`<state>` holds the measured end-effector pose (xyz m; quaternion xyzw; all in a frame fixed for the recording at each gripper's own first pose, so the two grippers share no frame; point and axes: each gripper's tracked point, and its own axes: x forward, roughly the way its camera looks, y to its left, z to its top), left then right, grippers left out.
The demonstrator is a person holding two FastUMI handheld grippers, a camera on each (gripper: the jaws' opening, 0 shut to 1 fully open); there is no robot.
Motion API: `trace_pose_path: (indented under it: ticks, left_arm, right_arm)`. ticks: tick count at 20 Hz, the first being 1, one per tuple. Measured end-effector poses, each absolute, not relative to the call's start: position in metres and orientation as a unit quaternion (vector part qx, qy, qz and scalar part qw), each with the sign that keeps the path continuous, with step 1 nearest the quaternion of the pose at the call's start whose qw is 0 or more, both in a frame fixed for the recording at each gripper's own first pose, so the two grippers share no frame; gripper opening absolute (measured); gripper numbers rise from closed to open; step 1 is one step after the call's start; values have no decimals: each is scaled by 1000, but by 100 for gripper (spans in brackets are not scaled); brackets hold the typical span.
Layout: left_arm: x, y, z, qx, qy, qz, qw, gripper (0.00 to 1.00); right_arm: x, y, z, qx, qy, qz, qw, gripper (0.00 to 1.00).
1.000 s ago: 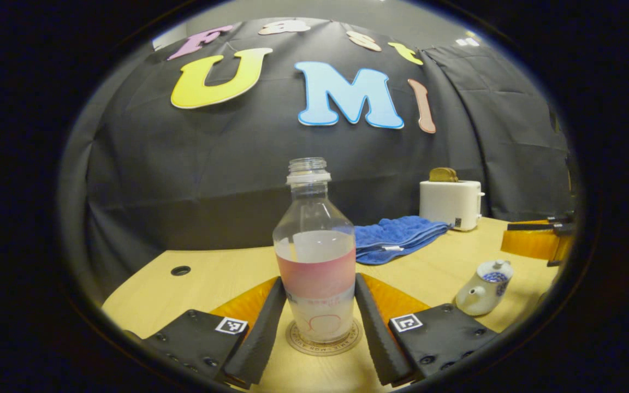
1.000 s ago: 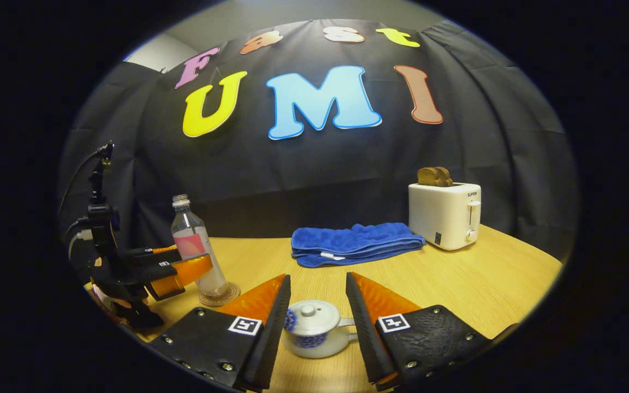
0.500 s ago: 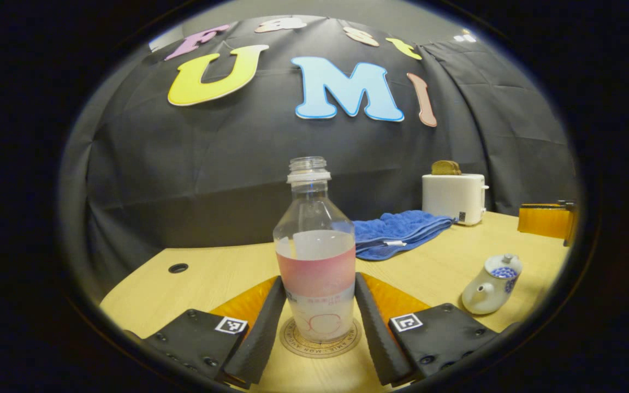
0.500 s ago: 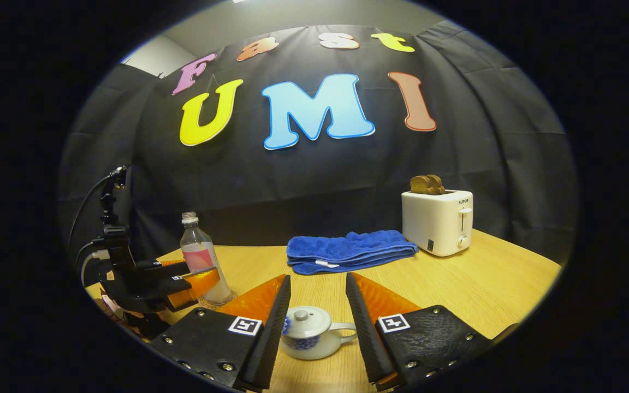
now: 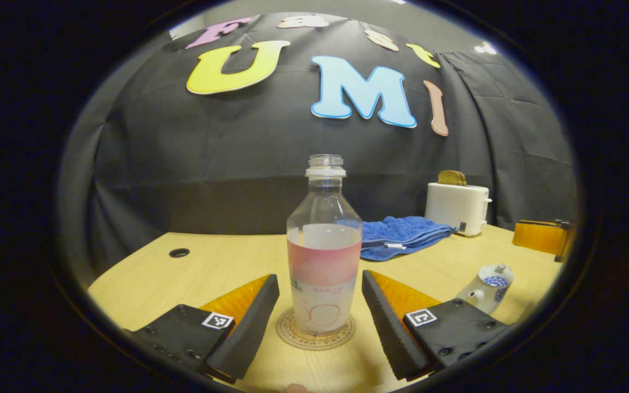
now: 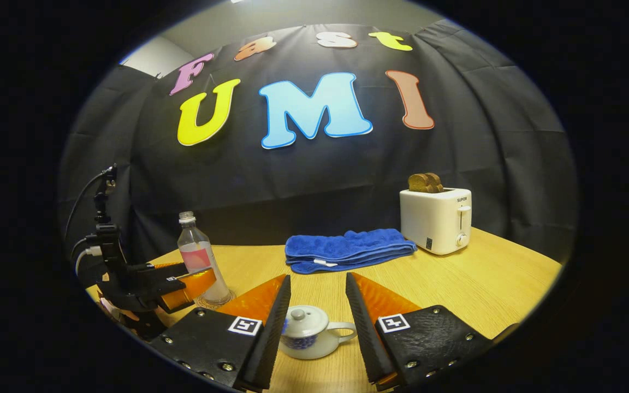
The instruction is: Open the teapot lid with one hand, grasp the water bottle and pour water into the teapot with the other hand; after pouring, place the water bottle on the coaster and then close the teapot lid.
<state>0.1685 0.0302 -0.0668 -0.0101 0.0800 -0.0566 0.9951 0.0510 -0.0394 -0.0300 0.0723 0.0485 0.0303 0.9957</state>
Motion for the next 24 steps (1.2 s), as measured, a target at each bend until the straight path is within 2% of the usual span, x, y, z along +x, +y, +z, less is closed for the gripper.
trace_pose_path:
  ticks: [5, 13, 24]
  left_arm:
    - [134, 43, -51, -47, 71, -32, 996, 100]
    - [47, 55, 5, -15, 11, 14, 1000, 99]
    - [-6, 31, -15, -7, 1, 20, 1000, 99]
  right_arm:
    - [44, -31, -18, 75, 28, 41, 996, 63]
    - [4, 12, -24, 60, 31, 69, 995, 63]
    - [-36, 31, -40, 34, 22, 52, 998, 63]
